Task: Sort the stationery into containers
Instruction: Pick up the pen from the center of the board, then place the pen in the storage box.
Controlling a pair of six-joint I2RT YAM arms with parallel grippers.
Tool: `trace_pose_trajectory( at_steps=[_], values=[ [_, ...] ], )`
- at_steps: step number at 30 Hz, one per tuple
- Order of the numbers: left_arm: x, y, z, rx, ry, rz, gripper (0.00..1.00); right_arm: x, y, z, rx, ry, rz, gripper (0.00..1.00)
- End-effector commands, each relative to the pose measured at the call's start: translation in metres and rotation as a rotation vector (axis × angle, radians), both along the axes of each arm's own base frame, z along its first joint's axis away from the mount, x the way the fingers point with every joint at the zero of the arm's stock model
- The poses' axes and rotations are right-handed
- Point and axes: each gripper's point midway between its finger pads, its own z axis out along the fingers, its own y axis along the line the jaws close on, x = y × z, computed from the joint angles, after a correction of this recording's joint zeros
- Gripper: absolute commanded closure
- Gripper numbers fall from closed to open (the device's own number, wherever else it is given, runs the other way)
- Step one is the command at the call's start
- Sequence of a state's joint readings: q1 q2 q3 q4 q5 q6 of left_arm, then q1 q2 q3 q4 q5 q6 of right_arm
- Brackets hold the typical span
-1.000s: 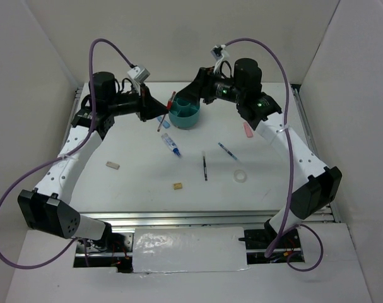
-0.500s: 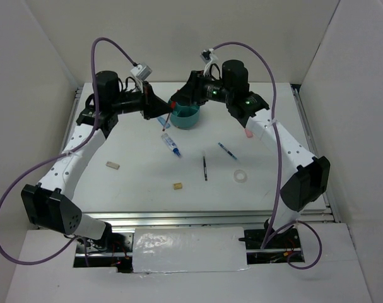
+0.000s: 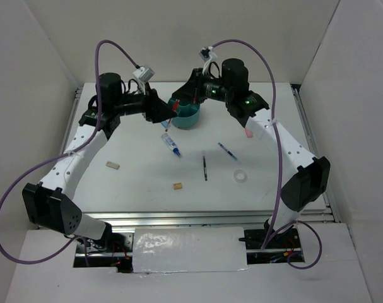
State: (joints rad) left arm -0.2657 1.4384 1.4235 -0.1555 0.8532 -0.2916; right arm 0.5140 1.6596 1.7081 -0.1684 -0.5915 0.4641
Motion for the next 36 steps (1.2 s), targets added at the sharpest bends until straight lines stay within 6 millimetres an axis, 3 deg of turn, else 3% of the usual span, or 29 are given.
trace_pose_trajectory(
  at_steps=[1,2,3,4,5,8,11,14,16,17,21,28,36],
  values=[
    [0.000,0.004,0.005,0.027,-0.042,0.024,0.35,0.007,-0.008,0.039,0.011,-0.150,-0.056,1.00],
    [0.003,0.008,0.002,0.044,-0.044,0.050,0.29,0.015,-0.014,0.040,-0.001,-0.167,-0.104,1.00],
    [0.009,0.016,0.003,0.060,-0.055,0.105,0.17,0.024,-0.022,0.043,-0.019,-0.201,-0.139,1.00],
    [0.017,0.030,-0.001,0.066,-0.044,0.151,0.15,0.036,-0.032,0.042,-0.034,-0.218,-0.182,1.00],
    [0.023,0.040,-0.003,0.070,-0.032,0.184,0.01,0.053,-0.044,0.042,-0.068,-0.255,-0.260,1.00],
    [0.044,0.078,-0.007,0.091,-0.018,0.337,0.01,0.095,-0.074,0.045,-0.146,-0.356,-0.445,1.00],
    [0.057,0.106,-0.009,0.127,-0.040,0.461,0.01,0.136,-0.086,0.033,-0.208,-0.432,-0.556,1.00],
    [0.061,0.116,-0.016,0.179,-0.034,0.528,0.01,0.164,-0.087,0.016,-0.241,-0.441,-0.590,1.00],
    [0.066,0.124,-0.023,0.208,-0.019,0.589,0.01,0.177,-0.088,0.021,-0.208,-0.458,-0.623,1.00],
    [0.066,0.126,-0.027,0.220,-0.009,0.603,0.01,0.188,-0.086,0.011,-0.210,-0.451,-0.633,1.00],
    [0.062,0.131,-0.050,0.269,0.019,0.597,0.01,0.207,-0.075,-0.004,-0.201,-0.449,-0.645,1.00],
    [0.059,0.133,-0.068,0.308,0.014,0.582,0.01,0.231,-0.056,-0.035,-0.225,-0.452,-0.625,1.00],
    [0.058,0.131,-0.084,0.316,0.028,0.563,0.01,0.228,-0.038,-0.066,-0.253,-0.419,-0.564,1.00]
  ],
)
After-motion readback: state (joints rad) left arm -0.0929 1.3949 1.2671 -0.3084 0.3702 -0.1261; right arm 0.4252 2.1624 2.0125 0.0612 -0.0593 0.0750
